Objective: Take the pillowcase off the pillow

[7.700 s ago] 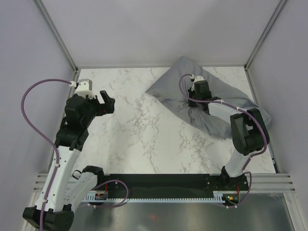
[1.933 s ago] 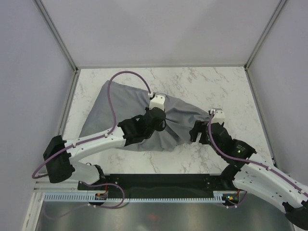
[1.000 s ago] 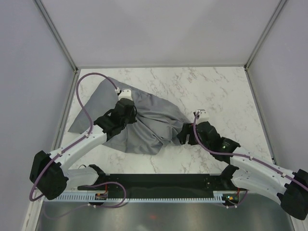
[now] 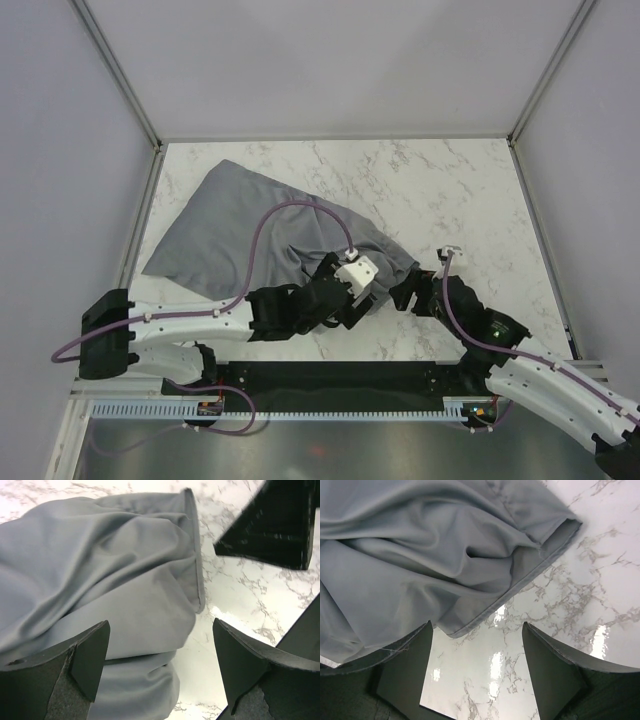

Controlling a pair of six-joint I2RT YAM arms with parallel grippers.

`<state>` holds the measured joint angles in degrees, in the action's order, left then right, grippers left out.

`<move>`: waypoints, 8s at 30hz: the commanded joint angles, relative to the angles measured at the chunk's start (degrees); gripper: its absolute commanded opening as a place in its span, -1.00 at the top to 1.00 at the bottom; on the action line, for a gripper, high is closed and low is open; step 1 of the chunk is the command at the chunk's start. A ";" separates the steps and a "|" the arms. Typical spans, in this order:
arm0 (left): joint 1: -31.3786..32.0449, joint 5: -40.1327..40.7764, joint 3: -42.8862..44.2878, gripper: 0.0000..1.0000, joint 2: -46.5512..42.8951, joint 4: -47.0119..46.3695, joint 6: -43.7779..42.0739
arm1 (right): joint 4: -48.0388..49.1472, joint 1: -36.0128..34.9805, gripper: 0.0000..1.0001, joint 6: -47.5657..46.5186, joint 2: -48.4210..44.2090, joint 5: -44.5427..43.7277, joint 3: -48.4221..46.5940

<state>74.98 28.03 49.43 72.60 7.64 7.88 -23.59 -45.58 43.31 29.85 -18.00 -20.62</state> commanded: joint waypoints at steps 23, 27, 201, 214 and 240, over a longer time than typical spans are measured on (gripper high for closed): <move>1.31 15.38 9.98 0.96 20.92 -0.61 -7.00 | -12.35 -0.21 -0.66 -0.24 -7.26 -7.49 -8.82; -0.44 14.87 11.74 0.96 14.96 1.59 -4.19 | -9.99 -0.21 -0.66 -2.17 -5.24 -5.73 -8.73; -6.51 8.62 24.06 -0.97 9.03 30.96 8.30 | 36.95 18.42 1.00 -23.62 73.08 24.24 -40.82; -15.65 13.28 10.43 -0.95 14.06 17.16 8.74 | 37.48 18.42 1.00 -23.45 69.21 25.21 -37.04; -25.85 0.19 6.04 0.95 11.17 15.04 12.07 | 34.14 1.38 -0.38 -10.36 29.49 16.15 -7.43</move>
<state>49.56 30.11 56.86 86.19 24.01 17.50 8.19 -43.35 27.66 60.88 -1.06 -30.96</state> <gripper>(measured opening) 0.037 0.688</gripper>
